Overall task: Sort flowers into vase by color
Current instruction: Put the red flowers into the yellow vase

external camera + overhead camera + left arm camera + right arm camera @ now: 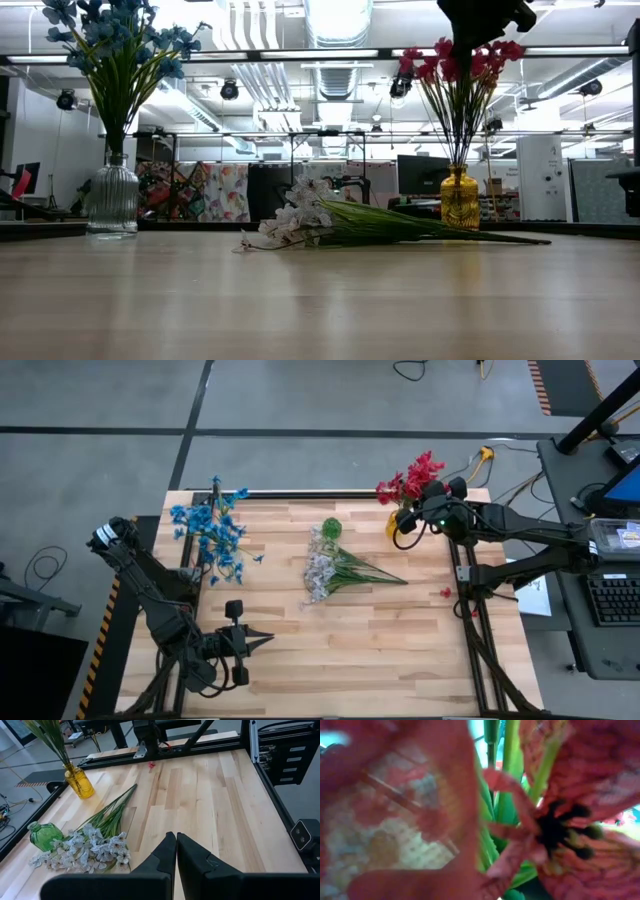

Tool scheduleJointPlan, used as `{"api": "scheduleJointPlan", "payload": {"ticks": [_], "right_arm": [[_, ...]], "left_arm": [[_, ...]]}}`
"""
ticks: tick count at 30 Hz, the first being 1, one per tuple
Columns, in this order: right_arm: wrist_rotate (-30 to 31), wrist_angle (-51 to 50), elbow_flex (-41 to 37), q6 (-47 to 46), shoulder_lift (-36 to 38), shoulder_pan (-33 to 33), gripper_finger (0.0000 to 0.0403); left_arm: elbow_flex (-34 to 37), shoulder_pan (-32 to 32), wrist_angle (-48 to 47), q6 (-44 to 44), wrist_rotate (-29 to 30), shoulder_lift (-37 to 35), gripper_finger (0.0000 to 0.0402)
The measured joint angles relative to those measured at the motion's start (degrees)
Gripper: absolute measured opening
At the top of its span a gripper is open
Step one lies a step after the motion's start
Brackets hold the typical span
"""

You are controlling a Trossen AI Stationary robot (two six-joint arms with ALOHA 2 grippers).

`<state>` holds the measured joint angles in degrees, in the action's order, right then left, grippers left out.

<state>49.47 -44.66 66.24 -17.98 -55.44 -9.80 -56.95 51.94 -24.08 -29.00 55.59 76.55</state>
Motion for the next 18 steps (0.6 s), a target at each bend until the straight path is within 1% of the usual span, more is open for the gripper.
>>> {"api": "scheduleJointPlan", "payload": {"ticks": [12,18], "right_arm": [[0.0,0.03,-0.06,0.02,-0.23,0.0,0.0022],[-0.43,0.05,-0.66,0.02,-1.65,0.0,0.0022]], "left_arm": [[-0.02,0.0,0.0,0.0,-0.02,-0.02,0.0],[-0.02,0.0,0.02,-0.02,-0.02,-0.04,0.0]]}}
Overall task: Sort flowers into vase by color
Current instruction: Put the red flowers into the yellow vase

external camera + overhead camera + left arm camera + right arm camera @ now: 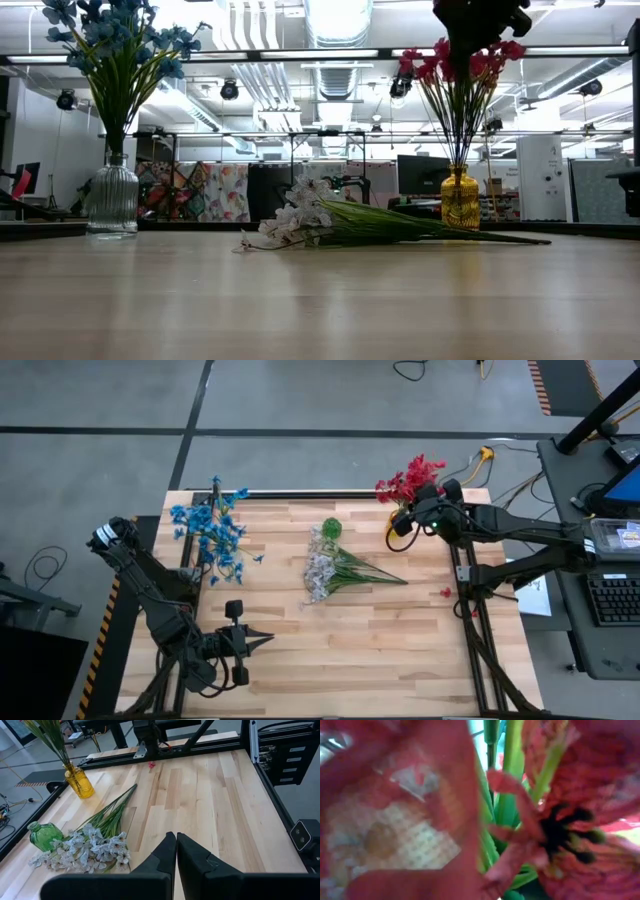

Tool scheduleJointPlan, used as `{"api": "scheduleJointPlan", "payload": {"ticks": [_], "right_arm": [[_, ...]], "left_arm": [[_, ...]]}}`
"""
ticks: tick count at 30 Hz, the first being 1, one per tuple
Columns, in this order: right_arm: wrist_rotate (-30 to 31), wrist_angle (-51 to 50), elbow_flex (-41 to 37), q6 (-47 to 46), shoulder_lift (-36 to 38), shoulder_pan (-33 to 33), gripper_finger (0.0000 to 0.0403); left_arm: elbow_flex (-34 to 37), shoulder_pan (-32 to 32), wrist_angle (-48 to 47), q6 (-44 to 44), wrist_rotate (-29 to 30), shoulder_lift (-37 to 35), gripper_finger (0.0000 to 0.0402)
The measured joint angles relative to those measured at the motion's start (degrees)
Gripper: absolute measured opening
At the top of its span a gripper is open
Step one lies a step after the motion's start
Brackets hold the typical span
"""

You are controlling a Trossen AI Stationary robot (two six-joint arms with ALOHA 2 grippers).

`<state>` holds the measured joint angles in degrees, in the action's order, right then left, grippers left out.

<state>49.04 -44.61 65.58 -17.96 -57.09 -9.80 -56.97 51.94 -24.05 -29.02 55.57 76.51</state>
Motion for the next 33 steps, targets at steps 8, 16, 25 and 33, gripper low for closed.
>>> {"api": "scheduleJointPlan", "payload": {"ticks": [8,16,25,33], "right_arm": [[-0.05,-0.01,-0.22,0.0,-2.47,0.02,0.0022],[-0.17,-0.05,-0.24,0.01,-4.24,0.02,0.0022],[-0.2,-0.1,-0.24,0.0,-4.91,0.02,0.0022],[-0.04,-0.08,-0.26,-0.74,-4.89,0.02,0.0023]], "left_arm": [[0.0,-0.02,0.0,-0.22,0.0,0.0,0.0],[0.0,-0.01,0.0,-0.24,0.0,0.0,0.0],[0.0,-0.02,0.0,-0.24,0.0,0.0,0.0],[0.0,-0.02,0.0,-0.24,-0.02,0.0,0.0]]}}
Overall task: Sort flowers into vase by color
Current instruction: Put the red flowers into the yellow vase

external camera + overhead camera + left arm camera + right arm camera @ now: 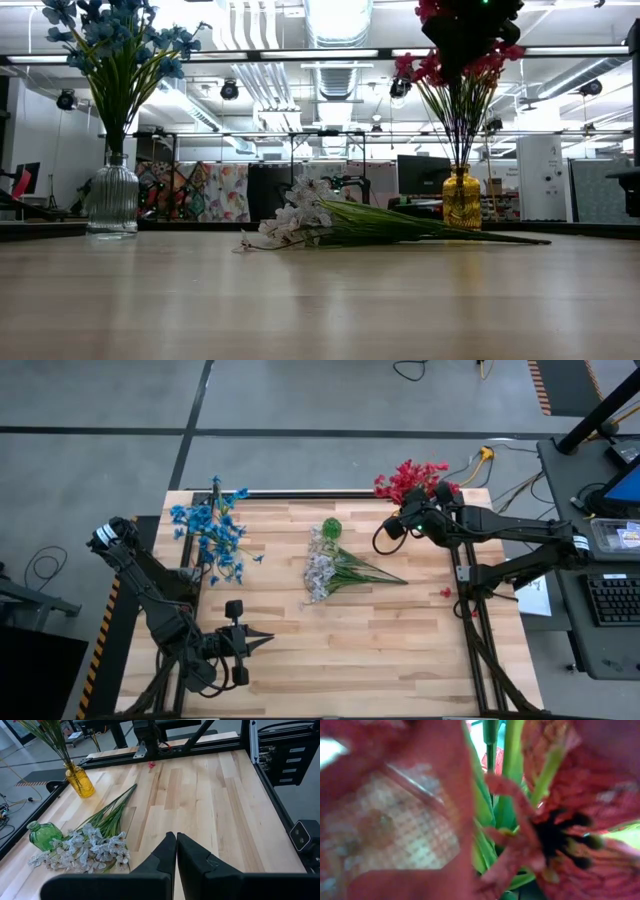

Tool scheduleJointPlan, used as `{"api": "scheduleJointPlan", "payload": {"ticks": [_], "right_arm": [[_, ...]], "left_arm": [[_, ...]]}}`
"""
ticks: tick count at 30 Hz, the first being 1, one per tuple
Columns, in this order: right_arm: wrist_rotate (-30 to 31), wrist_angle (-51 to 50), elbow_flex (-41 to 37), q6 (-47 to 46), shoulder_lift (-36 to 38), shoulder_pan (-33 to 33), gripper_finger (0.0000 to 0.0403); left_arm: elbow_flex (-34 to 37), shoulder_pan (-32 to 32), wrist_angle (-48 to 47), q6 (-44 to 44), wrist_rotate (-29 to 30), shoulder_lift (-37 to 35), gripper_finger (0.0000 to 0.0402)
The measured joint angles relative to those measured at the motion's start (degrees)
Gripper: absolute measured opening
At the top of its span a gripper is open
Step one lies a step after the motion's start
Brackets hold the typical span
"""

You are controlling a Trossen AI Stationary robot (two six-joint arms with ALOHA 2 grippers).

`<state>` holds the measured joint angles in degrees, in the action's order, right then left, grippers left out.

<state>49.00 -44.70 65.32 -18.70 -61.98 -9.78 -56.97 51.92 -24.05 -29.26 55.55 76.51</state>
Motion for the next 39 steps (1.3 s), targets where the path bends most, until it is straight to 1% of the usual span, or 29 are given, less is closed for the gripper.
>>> {"api": "scheduleJointPlan", "payload": {"ticks": [8,11,19,23,26,30,33,36,39], "right_arm": [[0.0,-0.01,0.0,-0.19,0.02,0.0,0.0029],[-0.01,-0.01,0.0,-0.24,0.02,0.02,0.0052],[0.03,-0.03,0.0,-0.85,0.04,0.0,0.014],[0.03,-0.04,0.0,-0.81,0.04,0.0,0.0168],[0.05,-0.05,0.0,-0.75,0.04,0.0,0.018],[0.03,-0.39,0.0,-0.8,0.38,0.01,0.0184],[0.03,-0.69,0.0,-1.14,0.73,0.04,0.0175],[0.03,-1.5,0.0,-2.11,1.07,0.04,0.0153],[0.03,-2.06,0.0,-2.29,1.29,0.02,0.0117]], "left_arm": [[0.0,0.0,0.0,0.0,0.0,0.0,0.0],[0.0,0.01,0.0,0.0,0.0,0.0,0.0],[0.0,0.01,-0.01,-0.02,0.0,0.0,0.0],[0.0,0.0,-0.02,-0.01,0.0,0.0,0.0],[0.0,0.0,-0.02,0.0,0.0,0.0,0.0],[0.0,0.0,-0.02,0.0,0.0,0.0,0.0],[0.0,0.0,-0.05,-0.01,-0.01,0.0,0.0],[0.0,0.02,-0.09,0.0,0.0,0.0,0.0],[-0.01,0.02,-0.15,0.0,-0.02,0.0,0.0]]}}
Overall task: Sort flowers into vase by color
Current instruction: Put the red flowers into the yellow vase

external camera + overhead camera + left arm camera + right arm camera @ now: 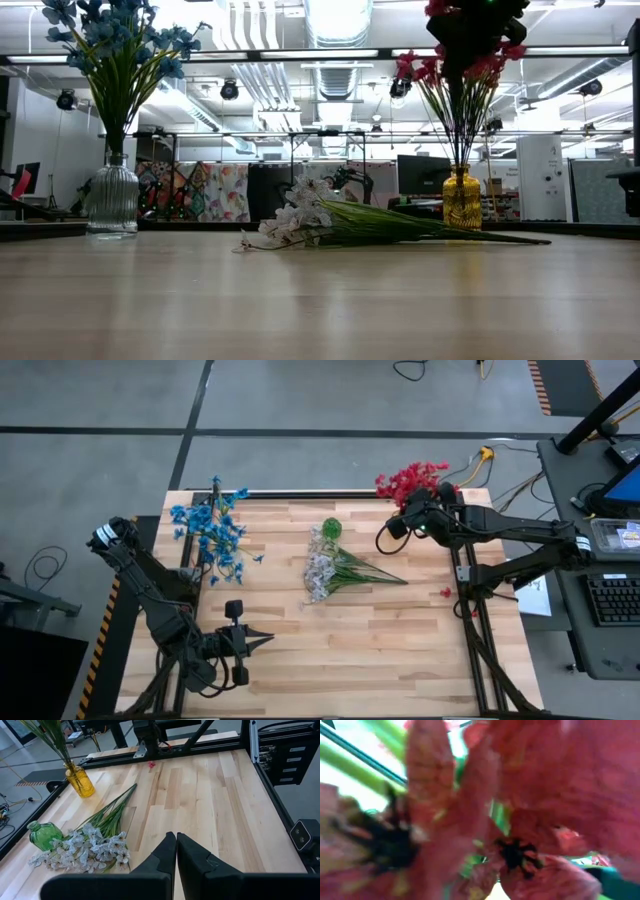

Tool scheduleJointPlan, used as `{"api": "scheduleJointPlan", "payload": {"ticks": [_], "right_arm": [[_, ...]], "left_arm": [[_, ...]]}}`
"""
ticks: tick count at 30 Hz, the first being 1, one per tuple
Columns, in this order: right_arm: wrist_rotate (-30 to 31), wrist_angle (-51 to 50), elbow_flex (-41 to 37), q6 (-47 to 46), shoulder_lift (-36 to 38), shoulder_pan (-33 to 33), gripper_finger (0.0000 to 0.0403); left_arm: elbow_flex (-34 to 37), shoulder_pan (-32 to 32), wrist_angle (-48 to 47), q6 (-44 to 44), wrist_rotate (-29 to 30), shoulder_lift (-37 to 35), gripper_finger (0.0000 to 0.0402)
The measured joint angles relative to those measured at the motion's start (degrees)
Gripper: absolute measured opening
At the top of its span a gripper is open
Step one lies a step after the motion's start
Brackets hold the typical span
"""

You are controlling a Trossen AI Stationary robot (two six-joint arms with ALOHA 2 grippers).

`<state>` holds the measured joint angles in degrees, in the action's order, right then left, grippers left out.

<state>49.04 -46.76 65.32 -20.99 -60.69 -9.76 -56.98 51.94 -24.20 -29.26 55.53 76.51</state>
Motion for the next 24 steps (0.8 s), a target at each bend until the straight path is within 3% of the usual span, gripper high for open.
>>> {"api": "scheduleJointPlan", "payload": {"ticks": [8,24], "right_arm": [[-1.36,-0.26,0.0,0.66,-0.07,0.0,0.002],[-1.44,-0.99,0.0,-1.49,-0.13,-0.04,0.0026]], "left_arm": [[-0.02,-0.02,0.02,0.0,0.01,0.0,0.0],[-0.02,-0.02,0.06,0.0,0.02,0.0,0.0]]}}
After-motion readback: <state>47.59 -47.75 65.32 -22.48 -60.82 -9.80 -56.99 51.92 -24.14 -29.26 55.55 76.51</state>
